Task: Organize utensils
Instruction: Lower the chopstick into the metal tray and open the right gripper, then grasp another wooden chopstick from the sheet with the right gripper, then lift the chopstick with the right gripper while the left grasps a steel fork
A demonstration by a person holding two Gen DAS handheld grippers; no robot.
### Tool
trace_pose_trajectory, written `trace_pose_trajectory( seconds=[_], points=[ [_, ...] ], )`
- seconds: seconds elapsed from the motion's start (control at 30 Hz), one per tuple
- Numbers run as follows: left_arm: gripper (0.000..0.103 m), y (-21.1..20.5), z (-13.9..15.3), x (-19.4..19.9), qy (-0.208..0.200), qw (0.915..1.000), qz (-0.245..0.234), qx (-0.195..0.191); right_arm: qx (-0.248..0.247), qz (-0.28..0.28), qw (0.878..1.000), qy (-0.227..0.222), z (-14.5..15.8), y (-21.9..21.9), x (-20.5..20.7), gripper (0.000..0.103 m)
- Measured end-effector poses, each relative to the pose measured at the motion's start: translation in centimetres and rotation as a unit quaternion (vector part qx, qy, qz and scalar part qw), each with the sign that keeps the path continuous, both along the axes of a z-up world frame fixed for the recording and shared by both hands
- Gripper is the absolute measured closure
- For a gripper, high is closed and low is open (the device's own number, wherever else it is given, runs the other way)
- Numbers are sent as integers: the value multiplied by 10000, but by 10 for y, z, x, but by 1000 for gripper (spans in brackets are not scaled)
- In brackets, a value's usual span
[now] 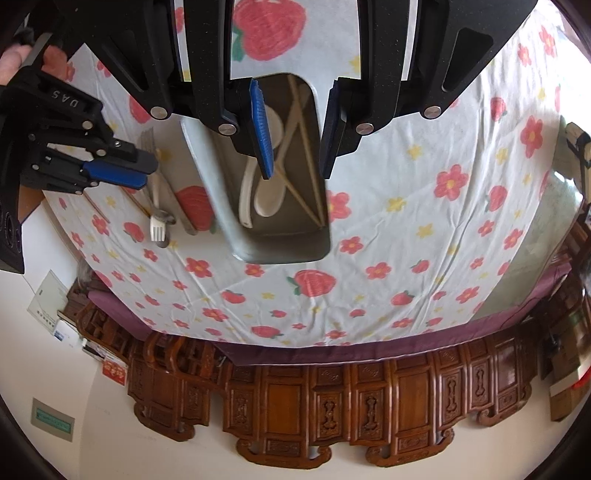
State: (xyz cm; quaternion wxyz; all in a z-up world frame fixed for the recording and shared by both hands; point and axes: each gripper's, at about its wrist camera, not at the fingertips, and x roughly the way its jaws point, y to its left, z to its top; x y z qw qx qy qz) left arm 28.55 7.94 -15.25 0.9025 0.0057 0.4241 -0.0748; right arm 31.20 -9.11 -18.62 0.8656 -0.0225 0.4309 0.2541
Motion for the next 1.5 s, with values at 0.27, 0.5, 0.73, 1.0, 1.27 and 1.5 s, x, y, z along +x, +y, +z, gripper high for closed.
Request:
trace_pose_trajectory(
  seconds=[0.27,0.5,0.73,1.0,1.27,1.5],
  points=[
    [49,-47,6,-15,-114,9990,-397,-159,-708,-336,9967,-189,-25,-94,-20,78],
    [40,-85,-3,-26,-120,9977,-634,-217,-939,-669,9933,4,-56,-142,-10,78],
    [40,-102,-13,-35,-10,9968,-741,-284,-1129,-680,9911,199,-77,-144,11,80],
    [40,-115,-21,-42,86,9962,-838,-227,-1427,-592,9874,356,-90,-131,34,80],
    [40,-127,-27,-43,165,9954,-928,-183,-1295,-617,9873,678,-91,-140,32,97],
    [40,-144,-31,-40,231,9946,-996,-174,-1319,-585,9860,836,-89,-154,6,97]
  ],
)
